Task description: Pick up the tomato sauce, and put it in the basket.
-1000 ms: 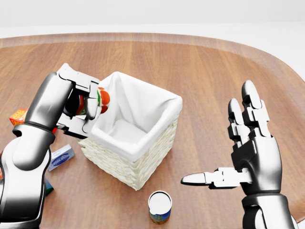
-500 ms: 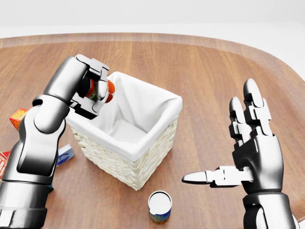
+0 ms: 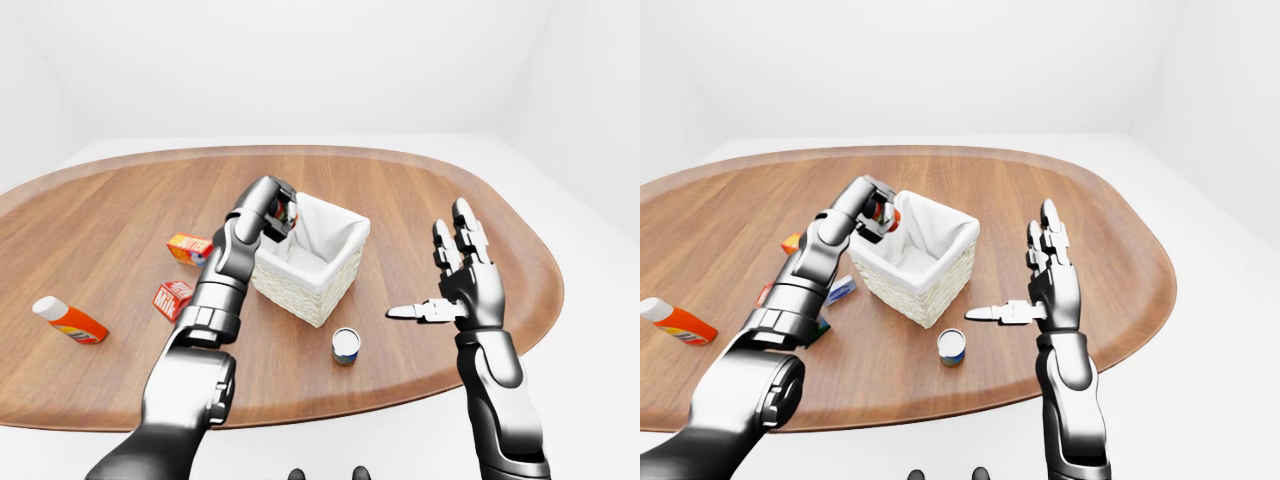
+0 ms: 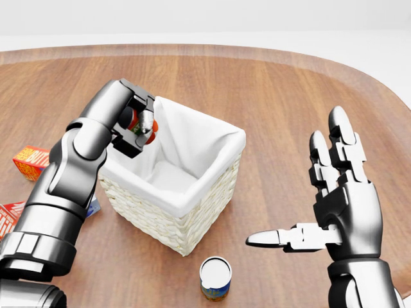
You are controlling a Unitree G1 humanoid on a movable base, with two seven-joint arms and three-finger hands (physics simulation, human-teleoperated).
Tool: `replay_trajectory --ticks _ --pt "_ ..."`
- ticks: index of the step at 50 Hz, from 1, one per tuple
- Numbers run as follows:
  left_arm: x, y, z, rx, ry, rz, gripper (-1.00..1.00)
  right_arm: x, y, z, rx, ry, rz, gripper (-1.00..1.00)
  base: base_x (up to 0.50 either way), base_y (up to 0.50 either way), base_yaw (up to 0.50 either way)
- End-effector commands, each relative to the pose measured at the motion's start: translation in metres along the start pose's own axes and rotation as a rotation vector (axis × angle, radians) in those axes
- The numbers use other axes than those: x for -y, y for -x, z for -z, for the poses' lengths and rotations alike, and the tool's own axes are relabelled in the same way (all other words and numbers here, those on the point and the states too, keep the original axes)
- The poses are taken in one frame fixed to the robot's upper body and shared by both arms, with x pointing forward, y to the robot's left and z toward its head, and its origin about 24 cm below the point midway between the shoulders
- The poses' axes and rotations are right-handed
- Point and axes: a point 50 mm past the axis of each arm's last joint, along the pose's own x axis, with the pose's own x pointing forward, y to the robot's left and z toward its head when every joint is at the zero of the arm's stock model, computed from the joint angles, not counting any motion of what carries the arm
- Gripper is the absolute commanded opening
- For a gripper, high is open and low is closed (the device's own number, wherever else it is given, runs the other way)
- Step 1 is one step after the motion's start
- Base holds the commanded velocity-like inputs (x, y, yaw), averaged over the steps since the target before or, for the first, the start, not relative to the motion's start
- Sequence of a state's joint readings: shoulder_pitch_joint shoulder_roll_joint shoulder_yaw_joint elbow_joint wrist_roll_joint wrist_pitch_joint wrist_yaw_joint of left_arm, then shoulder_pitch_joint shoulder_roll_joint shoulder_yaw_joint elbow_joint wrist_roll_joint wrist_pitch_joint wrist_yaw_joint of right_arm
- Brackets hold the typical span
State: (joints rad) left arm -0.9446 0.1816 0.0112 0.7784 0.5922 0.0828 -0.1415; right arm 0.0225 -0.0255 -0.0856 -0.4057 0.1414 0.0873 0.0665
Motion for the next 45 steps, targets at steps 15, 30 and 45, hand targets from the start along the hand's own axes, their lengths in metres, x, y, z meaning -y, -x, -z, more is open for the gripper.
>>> replay_trajectory --ticks 15,30,45 --pt "0.016 -0.015 -0.007 -0.018 -0.015 0.057 -1.0 -0.001 0.0 0.0 -0.001 -0.005 -0.002 1.0 0.0 0.0 0.0" --pt "0.026 -0.016 -0.01 -0.005 -0.026 0.075 -1.0 -0.001 0.001 0.001 -0.005 -0.007 -0.004 1.0 0.0 0.0 0.0" --pt "0.037 -0.015 -0.009 -0.006 -0.043 0.101 -1.0 0.0 0.0 -0.003 0.014 -0.009 -0.002 1.0 0.0 0.0 0.0"
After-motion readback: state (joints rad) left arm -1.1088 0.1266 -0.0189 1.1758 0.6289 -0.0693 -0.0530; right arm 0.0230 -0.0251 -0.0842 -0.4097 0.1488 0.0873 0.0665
